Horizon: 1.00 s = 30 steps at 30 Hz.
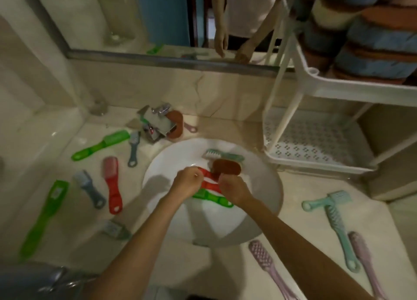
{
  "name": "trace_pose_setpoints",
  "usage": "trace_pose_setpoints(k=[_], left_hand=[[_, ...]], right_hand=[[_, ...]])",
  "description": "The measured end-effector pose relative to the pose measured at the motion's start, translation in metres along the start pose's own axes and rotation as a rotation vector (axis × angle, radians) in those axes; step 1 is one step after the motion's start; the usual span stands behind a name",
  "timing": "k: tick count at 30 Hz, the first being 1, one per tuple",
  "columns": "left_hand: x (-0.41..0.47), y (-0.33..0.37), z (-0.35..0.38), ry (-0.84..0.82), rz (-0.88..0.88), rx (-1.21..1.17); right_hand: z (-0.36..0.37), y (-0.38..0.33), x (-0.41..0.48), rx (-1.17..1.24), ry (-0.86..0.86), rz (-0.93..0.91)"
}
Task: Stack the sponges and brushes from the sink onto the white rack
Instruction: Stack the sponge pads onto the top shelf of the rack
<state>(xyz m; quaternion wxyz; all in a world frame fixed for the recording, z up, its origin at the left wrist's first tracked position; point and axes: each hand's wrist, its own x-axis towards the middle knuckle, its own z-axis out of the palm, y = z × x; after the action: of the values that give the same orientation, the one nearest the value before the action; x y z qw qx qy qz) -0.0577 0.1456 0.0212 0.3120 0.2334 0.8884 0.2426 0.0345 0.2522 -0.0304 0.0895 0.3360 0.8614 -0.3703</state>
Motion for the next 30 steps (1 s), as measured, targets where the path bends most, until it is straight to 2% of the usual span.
trace_pose_setpoints(k=[3,6,11,13,16,21,27,30], left_hand=[[0.013,-0.025,0.012,-0.069,-0.064,0.002],[0.033,-0.040,0.018,-0.089,-0.103,-0.031],[0.073,-0.050,0.022,-0.028,-0.138,-0.086],[0.092,-0.050,0.021,0.068,-0.182,-0.211],[0.115,-0.039,0.014,0.190,-0.249,-0.547],[0.146,-0.021,0.008,0.487,-0.159,-0.714],[0.178,-0.013,0.007,0.629,-0.220,-0.893],[0.205,-0.024,0.012,0.668,-0.347,-0.947]], right_hand=[[0.009,0.018,0.017,0.014,-0.024,0.115],[0.012,0.030,0.052,0.063,0.048,0.276],[0.028,0.060,0.120,0.163,0.140,0.409],[0.026,0.054,0.126,0.249,0.172,0.492],[0.029,0.052,0.133,0.306,0.222,0.567],[0.040,0.061,0.133,0.179,0.244,0.519],[0.042,0.074,0.141,0.050,0.266,0.466],[0.041,0.078,0.143,0.009,0.280,0.410]])
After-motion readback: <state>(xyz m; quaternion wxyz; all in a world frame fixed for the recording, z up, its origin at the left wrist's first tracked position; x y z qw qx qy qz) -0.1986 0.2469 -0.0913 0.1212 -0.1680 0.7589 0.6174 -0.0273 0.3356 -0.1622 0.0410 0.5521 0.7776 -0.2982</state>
